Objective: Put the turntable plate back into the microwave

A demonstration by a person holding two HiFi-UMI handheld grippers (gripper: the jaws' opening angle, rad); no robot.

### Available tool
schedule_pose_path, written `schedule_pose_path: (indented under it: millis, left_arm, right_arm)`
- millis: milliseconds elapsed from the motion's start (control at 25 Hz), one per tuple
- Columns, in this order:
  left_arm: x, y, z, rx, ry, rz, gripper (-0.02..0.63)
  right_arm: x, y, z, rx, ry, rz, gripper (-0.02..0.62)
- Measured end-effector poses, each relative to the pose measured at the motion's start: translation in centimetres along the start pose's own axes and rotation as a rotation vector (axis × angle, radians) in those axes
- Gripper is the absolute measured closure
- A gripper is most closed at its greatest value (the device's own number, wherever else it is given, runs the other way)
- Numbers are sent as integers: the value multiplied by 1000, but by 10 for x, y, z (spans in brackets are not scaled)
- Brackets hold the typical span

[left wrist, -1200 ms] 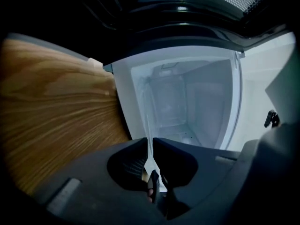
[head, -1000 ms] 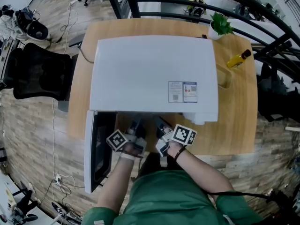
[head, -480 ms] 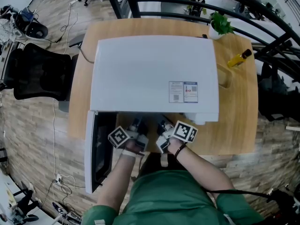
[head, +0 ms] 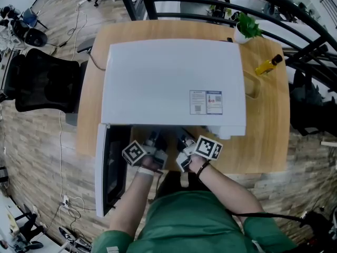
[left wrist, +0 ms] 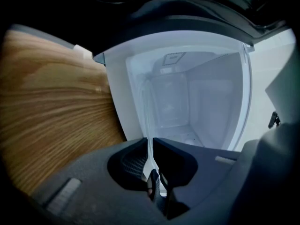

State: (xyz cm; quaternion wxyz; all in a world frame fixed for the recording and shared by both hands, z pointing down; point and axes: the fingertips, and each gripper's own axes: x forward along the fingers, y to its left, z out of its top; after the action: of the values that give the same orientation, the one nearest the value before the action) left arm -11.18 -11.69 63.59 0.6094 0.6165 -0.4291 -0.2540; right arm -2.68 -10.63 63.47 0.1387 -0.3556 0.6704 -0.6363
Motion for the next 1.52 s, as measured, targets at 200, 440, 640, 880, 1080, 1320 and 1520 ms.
schedule_pose_path:
  millis: [200, 440, 640, 880, 1080, 1320, 1520]
  left_arm:
    - [0, -1, 0, -9, 2, 5, 563]
    - [0, 0, -1, -10, 5, 4, 563]
    - [2, -1, -1, -8, 13, 5, 563]
    - [-3, -1, 0, 27, 32, 16, 560]
    - [-12, -2, 1, 40, 39, 18, 560]
    - [-13, -1, 5, 61, 46, 49, 560]
    - [-4, -2, -4, 61, 78, 61, 560]
  right_arm:
    - [-8, -3, -14, -5, 21, -5, 546]
    - [-22, -13, -36, -9, 62, -25, 546]
    - [-27, -17, -43, -8, 73, -32, 546]
    - [-30, -14, -42, -13, 64, -29, 546]
    - [-32, -15, -37, -13, 54, -34, 546]
    - [-33, -20, -42, -4, 60, -40, 546]
    - [-33, -22, -46, -5, 70, -47, 546]
